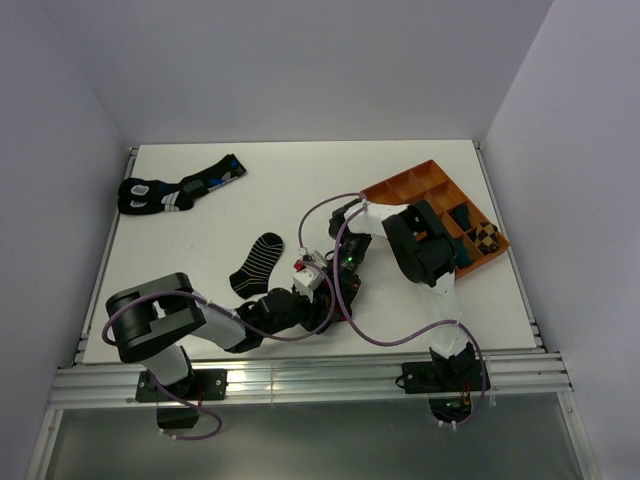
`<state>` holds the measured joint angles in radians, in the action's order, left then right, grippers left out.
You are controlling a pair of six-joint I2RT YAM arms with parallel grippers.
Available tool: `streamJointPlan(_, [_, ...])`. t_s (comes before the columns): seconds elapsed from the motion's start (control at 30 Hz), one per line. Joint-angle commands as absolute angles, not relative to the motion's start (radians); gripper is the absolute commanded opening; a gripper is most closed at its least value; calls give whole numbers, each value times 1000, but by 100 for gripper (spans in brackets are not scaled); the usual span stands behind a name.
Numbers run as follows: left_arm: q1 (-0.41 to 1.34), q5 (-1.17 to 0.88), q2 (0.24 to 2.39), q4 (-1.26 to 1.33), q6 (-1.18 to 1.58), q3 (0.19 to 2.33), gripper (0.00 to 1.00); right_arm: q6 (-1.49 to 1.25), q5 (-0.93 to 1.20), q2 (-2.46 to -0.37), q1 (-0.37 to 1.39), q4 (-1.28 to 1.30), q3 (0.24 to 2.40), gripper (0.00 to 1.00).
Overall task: Roll the socks
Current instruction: Roll the sock at the center of the board.
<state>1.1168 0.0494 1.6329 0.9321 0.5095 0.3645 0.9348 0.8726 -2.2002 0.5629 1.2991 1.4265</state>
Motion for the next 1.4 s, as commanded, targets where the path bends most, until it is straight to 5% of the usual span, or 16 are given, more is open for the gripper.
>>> streamJointPlan(0.0, [1117, 9, 1673, 936, 512, 382, 53, 937, 864, -2209, 554, 1285, 1443, 18])
streamJointPlan(0.3, [1114, -40, 1727, 960, 583, 364, 32, 894, 876, -2197, 549, 1252, 1430, 18])
streamJointPlan(0.5, [1114, -90, 1770, 1000, 659, 342, 0, 838, 868, -2166, 548, 1195, 1410, 27])
streamJointPlan(0.77, [1114, -129, 1838, 1092, 833, 279, 0, 802, 881, -1999, 519, 1121, 1355, 47])
streamJointPlan(1.37, [1013, -325, 1815, 738, 1192, 403, 0, 725, 696, -1454, 434, 773, 994, 52])
